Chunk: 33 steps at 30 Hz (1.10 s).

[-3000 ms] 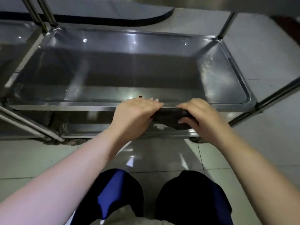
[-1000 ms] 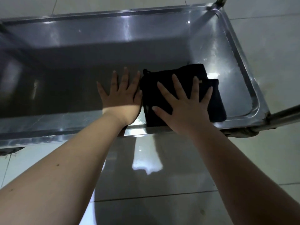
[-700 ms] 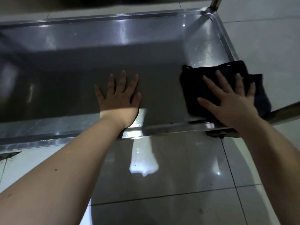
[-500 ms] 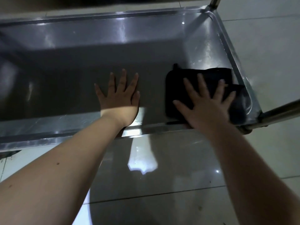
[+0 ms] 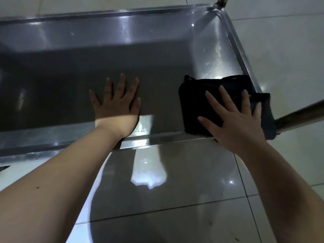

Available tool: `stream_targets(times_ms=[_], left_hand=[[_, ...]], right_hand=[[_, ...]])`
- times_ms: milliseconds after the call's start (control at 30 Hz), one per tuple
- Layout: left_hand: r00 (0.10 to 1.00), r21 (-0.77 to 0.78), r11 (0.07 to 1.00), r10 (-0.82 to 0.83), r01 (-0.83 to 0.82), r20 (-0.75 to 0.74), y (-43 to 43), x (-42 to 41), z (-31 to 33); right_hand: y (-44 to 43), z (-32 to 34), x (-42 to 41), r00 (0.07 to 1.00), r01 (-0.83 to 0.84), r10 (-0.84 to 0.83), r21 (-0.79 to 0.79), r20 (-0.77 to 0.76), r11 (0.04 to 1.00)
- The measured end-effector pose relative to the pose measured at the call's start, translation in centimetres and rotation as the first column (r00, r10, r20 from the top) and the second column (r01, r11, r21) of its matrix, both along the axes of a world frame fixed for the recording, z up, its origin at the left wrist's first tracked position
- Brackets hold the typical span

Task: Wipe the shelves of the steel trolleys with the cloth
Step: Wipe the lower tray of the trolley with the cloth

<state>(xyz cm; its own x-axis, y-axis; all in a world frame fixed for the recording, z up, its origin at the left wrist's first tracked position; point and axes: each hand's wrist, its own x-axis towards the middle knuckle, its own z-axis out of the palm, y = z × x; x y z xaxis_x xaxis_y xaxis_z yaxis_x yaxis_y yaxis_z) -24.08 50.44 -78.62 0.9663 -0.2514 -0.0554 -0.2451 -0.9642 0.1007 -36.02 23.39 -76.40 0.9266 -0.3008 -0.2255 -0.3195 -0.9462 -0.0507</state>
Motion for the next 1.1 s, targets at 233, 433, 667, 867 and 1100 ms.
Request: stream_targets(times_ms=[233, 433, 667, 867, 1100], left_hand=[[0.999, -0.014, 1.0, -0.008, 0.009, 0.035, 0.1, -0.3, -0.3], [1.0, 0.006, 1.0, -0.005, 0.005, 0.027, 0.0, -0.2, 0.0], [1.0, -0.005, 1.0, 0.002, -0.002, 0.019, -0.1, -0.3, 0.2], [1.0, 0.011, 1.0, 0.0, 0.0, 0.011, -0.4, -0.6, 0.2], [1.0, 0.003, 1.0, 0.011, -0.011, -0.005, -0.2, -0.5, 0.5]], right_hand=[[1.6, -1.0, 6.6, 0.998, -0.052, 0.053, -0.019, 0.044, 0.998], [-2.0, -0.4, 16.9, 0.999, 0.001, 0.0, 0.041, -0.037, 0.999], [-0.1, -0.8, 9.0, 1.0, 0.018, -0.019, 0.039, 0.02, 0.999], [-1.8, -0.6, 2.4, 1.0, 0.01, -0.01, -0.054, 0.006, 0.998], [10.0, -1.1, 3.6, 0.992, -0.087, 0.086, 0.007, 0.091, 0.996]])
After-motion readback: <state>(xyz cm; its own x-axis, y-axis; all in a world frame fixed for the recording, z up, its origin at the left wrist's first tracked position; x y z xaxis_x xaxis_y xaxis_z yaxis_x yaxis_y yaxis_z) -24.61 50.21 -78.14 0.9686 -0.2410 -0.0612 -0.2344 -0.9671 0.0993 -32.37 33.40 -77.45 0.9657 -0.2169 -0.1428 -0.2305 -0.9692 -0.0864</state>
